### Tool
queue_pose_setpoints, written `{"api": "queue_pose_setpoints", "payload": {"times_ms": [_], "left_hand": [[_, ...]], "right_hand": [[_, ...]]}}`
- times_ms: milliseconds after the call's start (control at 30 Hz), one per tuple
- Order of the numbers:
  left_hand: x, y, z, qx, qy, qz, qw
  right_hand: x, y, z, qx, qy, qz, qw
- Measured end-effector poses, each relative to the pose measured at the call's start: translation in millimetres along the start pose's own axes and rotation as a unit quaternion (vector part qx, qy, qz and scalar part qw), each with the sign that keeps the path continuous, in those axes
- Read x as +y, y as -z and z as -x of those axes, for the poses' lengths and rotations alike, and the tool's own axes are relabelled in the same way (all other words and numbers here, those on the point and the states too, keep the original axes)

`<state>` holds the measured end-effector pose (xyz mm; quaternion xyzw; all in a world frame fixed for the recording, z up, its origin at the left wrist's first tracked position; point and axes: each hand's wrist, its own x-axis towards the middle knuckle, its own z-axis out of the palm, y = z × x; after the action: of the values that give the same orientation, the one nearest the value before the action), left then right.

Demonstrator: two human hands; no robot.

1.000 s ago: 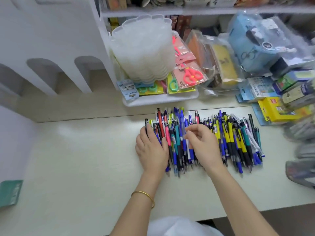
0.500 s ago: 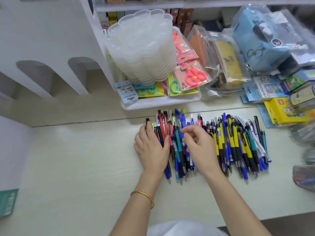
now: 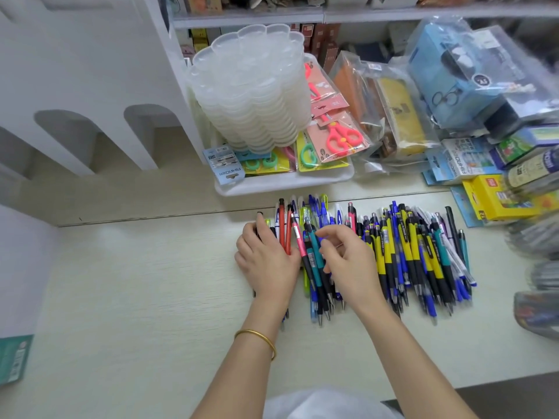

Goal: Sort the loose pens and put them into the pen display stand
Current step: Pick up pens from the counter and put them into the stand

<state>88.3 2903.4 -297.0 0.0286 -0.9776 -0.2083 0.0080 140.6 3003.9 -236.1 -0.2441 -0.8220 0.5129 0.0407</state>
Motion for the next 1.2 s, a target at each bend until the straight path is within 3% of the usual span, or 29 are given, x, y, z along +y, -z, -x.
{"api": "queue_pose_setpoints", "payload": {"times_ms": [600, 800, 967, 1200], "left_hand": [[-7, 28, -10, -0.090, 0.019, -0.025, 0.995], [-12, 36, -12, -0.091, 0.037, 0.081, 0.992], [-16, 48, -7, -0.159, 0.114, 0.290, 0.937], [-18, 81, -9, -0.296, 0.153, 0.476, 0.814]], "right_hand": [[-4, 1, 2, 0.003, -0.006, -0.013, 1.000], [-5, 3, 3, 0.003, -0.012, -0.011, 1.000], [-7, 11, 3, 0.013, -0.028, -0.019, 0.999], [-21, 8, 8, -0.025, -0.038, -0.080, 0.996]]}}
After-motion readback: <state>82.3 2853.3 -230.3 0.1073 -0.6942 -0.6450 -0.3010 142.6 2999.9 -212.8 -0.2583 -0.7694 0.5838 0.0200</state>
